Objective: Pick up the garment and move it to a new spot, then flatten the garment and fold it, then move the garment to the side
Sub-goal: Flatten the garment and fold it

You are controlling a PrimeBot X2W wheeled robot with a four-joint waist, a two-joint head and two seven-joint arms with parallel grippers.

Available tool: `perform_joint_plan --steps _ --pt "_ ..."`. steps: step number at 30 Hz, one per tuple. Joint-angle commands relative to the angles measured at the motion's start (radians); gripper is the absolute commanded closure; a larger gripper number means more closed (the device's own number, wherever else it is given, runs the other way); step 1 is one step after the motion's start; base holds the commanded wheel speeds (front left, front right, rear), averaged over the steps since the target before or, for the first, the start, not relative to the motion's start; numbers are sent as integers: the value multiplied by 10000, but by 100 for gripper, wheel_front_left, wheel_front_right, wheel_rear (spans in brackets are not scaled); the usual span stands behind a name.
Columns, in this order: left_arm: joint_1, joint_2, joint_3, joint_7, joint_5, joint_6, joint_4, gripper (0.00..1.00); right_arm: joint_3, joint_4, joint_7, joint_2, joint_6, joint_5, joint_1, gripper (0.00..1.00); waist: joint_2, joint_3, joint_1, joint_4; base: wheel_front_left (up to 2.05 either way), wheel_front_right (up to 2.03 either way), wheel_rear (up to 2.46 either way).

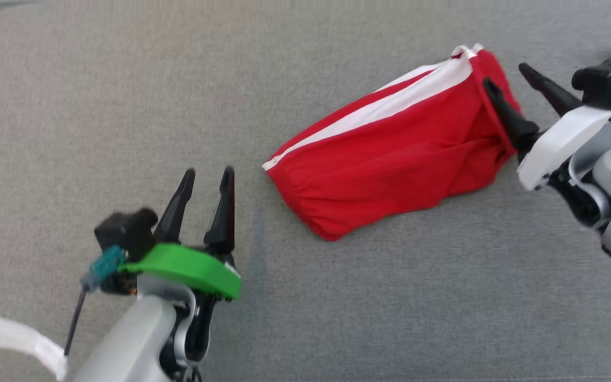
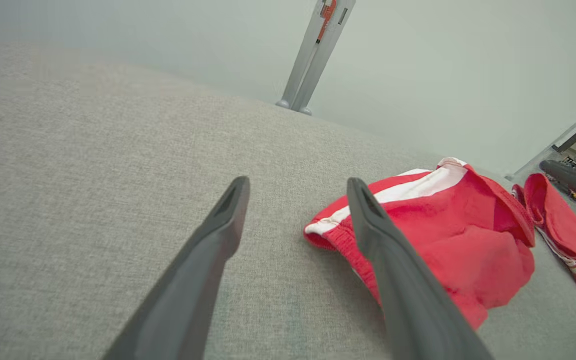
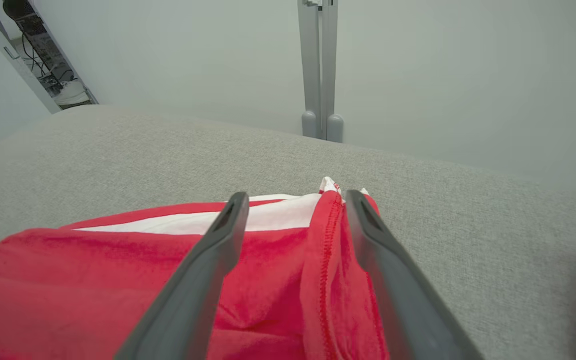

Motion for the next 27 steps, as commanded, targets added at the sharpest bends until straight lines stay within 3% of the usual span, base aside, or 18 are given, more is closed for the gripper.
perform_joint_plan --steps 1,7,16,27 --pt "502 -89 276 -25 540 110 -120 0 -411 -78 -79 132 -14 -320 310 0 0 -1083 0 -824 0 0 0" --pt "2516 -879 1528 -28 2583 75 -594 0 -2753 -622 -69 1006 -14 -2043 2526 0 0 -1992 0 -1096 0 0 0" --pt "4754 -1807 2878 -28 5117 -203 -1164 0 -5161 -1438 -73 2199 -14 -3831 5506 0 0 -2836 0 -1173 0 0 0" --pt "5292 -2316 3298 -29 6228 -651 -1498 0 -6679 -1409 -73 2732 -14 -5254 6193 0 0 -2494 0 -559 0 0 0"
